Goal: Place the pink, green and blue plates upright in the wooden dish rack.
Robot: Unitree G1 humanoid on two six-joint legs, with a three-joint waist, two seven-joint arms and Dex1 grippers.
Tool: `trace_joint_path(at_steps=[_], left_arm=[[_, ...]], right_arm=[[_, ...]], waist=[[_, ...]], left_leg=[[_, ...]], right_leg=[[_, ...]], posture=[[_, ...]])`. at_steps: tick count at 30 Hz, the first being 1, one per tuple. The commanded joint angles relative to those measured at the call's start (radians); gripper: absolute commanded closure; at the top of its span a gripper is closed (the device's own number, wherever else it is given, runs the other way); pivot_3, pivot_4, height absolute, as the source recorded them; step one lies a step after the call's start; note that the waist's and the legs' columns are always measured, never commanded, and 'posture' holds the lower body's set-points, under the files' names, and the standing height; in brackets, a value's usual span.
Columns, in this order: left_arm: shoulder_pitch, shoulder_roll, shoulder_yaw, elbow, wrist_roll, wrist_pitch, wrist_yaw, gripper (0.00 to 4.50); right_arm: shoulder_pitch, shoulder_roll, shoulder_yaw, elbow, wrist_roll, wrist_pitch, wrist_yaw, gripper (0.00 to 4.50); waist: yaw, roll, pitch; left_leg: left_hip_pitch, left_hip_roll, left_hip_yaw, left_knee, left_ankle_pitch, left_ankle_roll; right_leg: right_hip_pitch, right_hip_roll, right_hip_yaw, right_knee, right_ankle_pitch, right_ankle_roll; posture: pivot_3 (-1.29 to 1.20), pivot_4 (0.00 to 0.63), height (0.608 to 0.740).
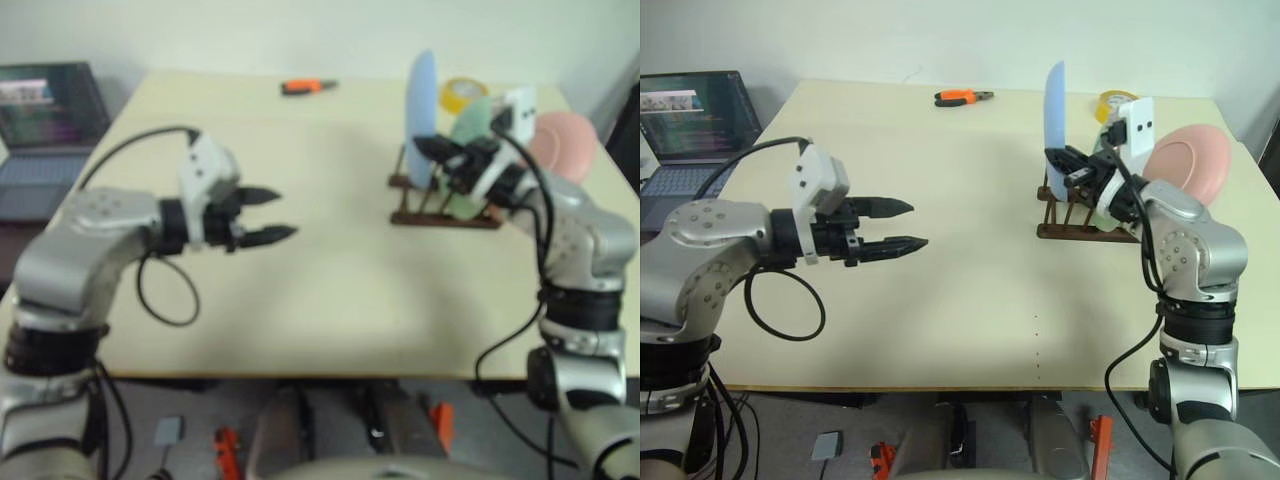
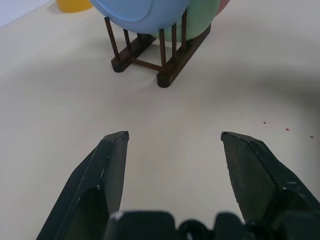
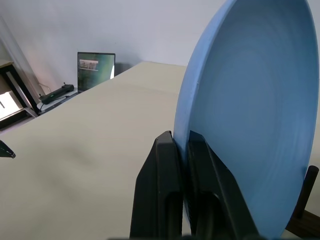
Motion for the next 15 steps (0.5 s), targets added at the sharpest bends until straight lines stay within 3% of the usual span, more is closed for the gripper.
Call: trace_joint_path(at_steps=[1,12,15], left_arm=[[-0.015,0.015,0.003,-0.015,0.007,-0.014,-0.001,1.27],[-0.015,0.020,0.004,-0.019,0.011,-0.010,0.001,1.27],[-0.016,0.020,0.007,-0.020,0.009,-0.009,0.002,1.24]], right_arm=[[0.010,-0.030,0.006,0.008,-0.038,-0.027,-0.012,4.50],[0.023,-0.035,0.027,0.045,-0.072,-0.040,-0.017,4.50],[0.024,-0.034,0.029,0.051,-0.072,-0.040,-0.017,3.80]], waist=[[0.000,0.000,0.000],[0.000,0.000,0.000],[0.000,0.000,0.000]], left_leg=[[0.000,0.000,0.000,0.000,0.000,0.000],[0.000,0.000,0.000,0.002,0.000,0.000],[0.001,0.000,0.000,0.002,0.000,0.000]], right_leg=[[0.000,0.000,0.000,0.000,0.000,0.000],[0.001,0.000,0.000,0.000,0.000,-0.001],[0.001,0.000,0.000,0.000,0.000,-0.001]], posture=[[0.00,0.150,0.740],[0.00,0.150,0.740],[0.00,0.150,0.740]])
